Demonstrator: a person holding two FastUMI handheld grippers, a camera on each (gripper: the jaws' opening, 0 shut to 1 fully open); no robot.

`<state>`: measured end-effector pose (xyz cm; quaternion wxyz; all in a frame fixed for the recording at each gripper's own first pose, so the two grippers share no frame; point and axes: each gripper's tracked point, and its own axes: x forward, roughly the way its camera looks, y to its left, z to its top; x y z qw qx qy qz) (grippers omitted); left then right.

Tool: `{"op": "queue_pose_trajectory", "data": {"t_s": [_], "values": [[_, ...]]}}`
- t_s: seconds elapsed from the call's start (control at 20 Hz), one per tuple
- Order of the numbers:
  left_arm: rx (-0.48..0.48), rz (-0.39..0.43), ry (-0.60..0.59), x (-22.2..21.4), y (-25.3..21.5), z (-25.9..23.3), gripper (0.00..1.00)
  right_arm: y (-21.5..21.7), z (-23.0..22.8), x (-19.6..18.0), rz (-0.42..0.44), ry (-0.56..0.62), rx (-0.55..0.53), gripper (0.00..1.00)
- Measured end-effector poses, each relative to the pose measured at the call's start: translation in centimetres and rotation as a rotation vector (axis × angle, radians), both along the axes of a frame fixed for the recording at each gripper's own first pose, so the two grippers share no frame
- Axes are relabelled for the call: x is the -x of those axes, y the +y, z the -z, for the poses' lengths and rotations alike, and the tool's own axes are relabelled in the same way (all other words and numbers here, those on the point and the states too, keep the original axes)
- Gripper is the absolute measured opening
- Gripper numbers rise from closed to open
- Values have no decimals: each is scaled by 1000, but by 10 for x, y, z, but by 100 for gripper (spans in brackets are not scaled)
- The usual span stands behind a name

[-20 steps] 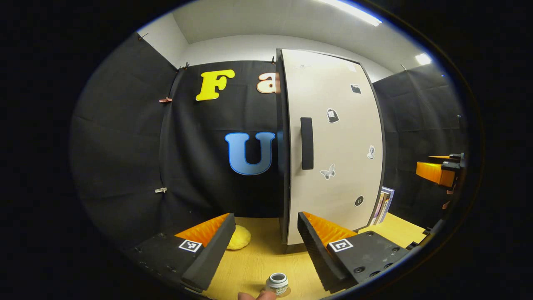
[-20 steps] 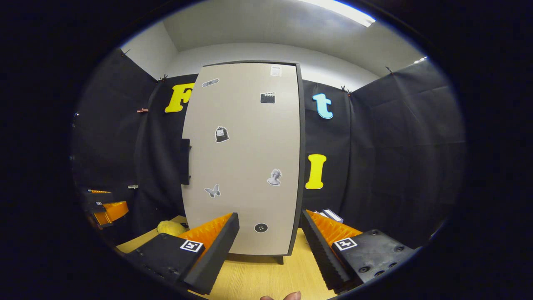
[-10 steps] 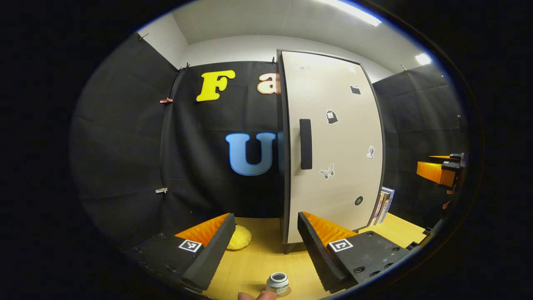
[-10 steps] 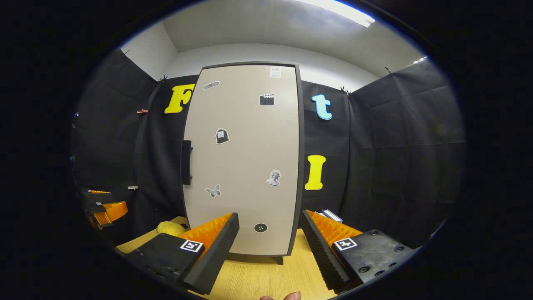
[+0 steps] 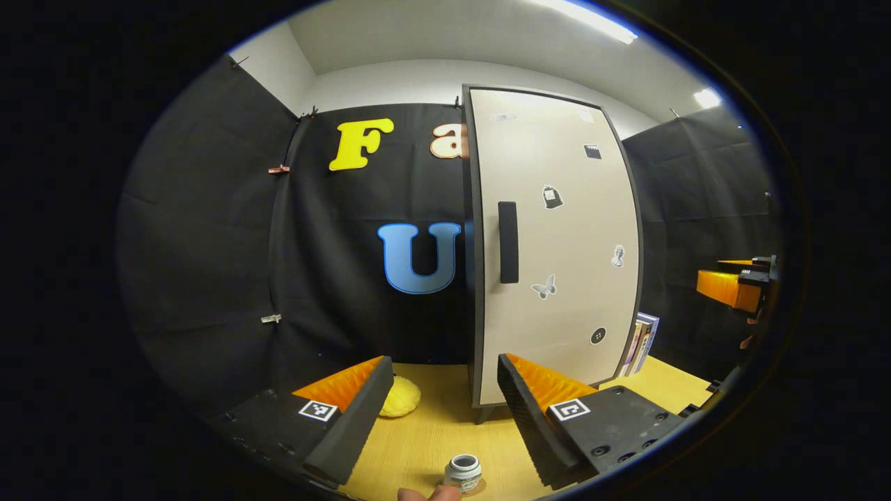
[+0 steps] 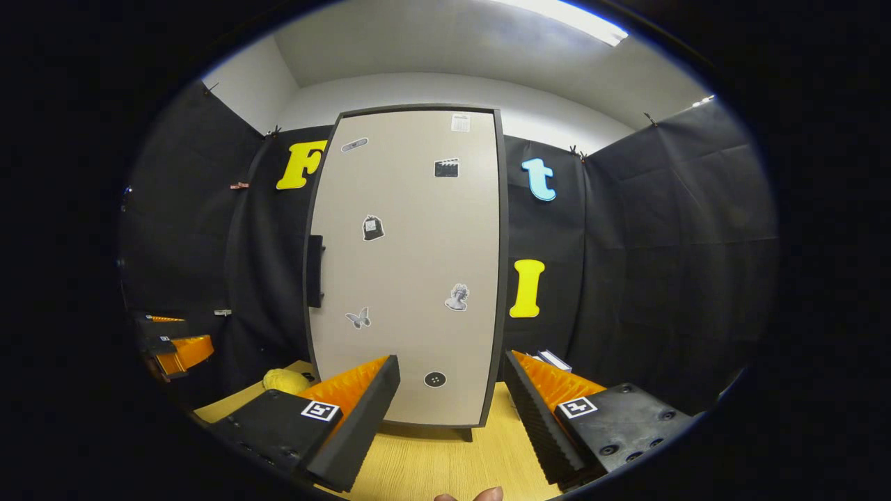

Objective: Open the cabinet door with the right hand, grasp the bottle in the cabinet with the left hand and place it on the coaster, then close the cabinet door with the right hand.

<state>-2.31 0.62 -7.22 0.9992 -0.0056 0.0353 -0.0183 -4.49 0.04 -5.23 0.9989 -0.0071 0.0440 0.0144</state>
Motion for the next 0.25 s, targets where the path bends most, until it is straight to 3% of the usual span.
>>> {"op": "queue_pose_trajectory", "data": {"t_s": [0.25], "values": [[-8,1,-4,0,-2,-2,95,-3,-3,0,0,-8,5,98]]}}
